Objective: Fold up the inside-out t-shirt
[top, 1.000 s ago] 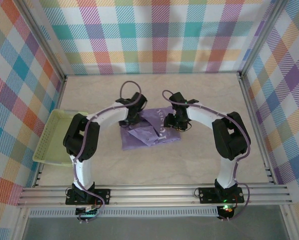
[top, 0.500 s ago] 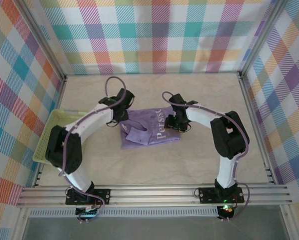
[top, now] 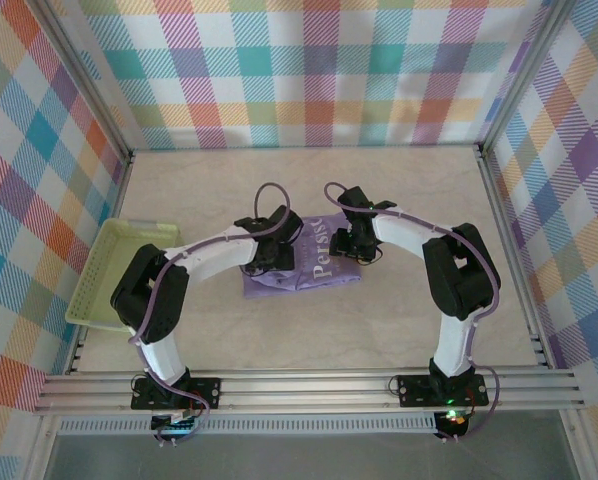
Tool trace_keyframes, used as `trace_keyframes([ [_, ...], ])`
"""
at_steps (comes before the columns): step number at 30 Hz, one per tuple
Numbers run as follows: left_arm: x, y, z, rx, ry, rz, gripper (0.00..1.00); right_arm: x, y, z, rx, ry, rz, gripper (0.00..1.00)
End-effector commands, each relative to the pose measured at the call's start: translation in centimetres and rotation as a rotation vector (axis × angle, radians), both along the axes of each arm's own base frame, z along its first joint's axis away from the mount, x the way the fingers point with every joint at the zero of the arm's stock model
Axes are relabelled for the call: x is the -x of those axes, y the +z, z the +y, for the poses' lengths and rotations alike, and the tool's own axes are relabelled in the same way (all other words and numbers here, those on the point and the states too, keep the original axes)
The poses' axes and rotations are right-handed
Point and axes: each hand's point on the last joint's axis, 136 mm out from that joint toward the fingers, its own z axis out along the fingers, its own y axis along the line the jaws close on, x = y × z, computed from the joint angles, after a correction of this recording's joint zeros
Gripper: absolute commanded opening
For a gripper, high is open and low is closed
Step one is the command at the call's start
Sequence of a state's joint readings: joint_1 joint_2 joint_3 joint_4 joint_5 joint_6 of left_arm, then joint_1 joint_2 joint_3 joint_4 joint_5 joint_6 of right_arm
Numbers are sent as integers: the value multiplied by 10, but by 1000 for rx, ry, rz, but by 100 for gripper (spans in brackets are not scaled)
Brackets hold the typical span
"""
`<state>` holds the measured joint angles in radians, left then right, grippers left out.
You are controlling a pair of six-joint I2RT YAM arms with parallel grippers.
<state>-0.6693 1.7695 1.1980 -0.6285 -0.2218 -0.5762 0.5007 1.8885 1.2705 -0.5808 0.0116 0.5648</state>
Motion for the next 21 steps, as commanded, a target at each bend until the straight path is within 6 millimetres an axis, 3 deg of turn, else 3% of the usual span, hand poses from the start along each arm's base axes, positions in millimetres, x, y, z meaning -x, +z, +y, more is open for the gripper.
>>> trace_keyframes([
  [1, 8, -1, 18, 28, 56, -11, 47, -1, -5, -6, 39, -11, 12, 60],
  [3, 20, -13, 40, 5, 127, 10, 30, -2, -6, -10, 47, -27, 13, 60],
  [5, 33, -19, 63, -11, 204, 11, 24, -4, -6, -12, 48, -32, 13, 60],
  [9, 57, -22, 95, 22, 323, -27, 24, -6, -6, -13, 60, -31, 13, 60],
  [12, 60, -16, 100, 48, 342, -39, 28, -6, -8, -15, 72, -29, 20, 60],
  [15, 49, 4, 94, 55, 295, -63, 43, -3, -2, -14, 69, -16, 13, 60],
  [18, 25, 43, 86, 39, 233, -127, 51, -3, 18, -10, 62, 12, -42, 60],
  [21, -6, 63, 79, 50, 216, -138, 54, -5, 36, -3, 66, 40, -94, 60],
])
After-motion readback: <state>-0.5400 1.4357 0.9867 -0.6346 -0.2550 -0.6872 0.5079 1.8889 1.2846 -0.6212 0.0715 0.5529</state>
